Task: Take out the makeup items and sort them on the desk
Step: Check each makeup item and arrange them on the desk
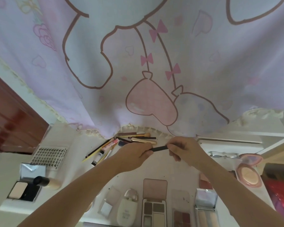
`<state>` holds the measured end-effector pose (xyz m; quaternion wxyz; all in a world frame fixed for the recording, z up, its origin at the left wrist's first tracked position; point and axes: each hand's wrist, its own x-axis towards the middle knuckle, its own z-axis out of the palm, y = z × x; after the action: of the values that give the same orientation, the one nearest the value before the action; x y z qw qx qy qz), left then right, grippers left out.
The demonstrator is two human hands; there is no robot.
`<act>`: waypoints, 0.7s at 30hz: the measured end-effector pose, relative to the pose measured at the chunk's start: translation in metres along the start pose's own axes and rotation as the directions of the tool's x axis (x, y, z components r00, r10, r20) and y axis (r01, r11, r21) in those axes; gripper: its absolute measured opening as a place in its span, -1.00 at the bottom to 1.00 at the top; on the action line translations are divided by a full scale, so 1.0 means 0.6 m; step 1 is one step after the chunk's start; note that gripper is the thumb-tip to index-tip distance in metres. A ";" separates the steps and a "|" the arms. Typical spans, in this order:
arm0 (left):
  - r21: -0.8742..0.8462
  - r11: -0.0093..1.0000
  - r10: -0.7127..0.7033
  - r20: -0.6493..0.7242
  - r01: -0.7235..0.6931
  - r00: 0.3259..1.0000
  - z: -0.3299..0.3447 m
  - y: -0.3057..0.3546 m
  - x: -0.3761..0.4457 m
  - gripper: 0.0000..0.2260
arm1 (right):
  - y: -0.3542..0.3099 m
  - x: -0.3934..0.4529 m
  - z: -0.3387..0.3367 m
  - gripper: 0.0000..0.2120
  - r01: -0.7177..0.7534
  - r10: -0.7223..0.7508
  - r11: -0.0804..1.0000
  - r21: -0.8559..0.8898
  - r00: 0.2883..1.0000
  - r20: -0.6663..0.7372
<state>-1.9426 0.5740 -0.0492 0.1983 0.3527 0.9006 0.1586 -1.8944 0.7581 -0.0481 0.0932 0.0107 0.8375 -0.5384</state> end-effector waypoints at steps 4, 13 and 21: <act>0.018 0.998 -0.057 0.021 0.057 0.998 0.002 0.005 -0.005 -0.81 | 0.013 0.003 0.008 -0.75 0.021 -0.021 1.000 0.014 1.000 -0.005; 0.109 0.986 -0.117 -0.119 0.130 0.986 0.019 0.022 -0.003 -0.72 | 0.010 0.022 0.013 -0.71 0.039 -0.006 0.969 -0.243 0.991 0.134; 0.260 0.948 -0.151 -0.147 0.185 0.978 0.023 -0.016 -0.024 -0.25 | 0.011 0.046 0.041 -0.65 0.213 -0.143 0.938 -0.273 0.956 0.256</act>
<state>-1.9319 0.5589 -0.0616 0.1041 0.2877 0.9513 0.0376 -1.9171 0.7363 -0.0684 0.1417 -0.1427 0.8897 -0.4097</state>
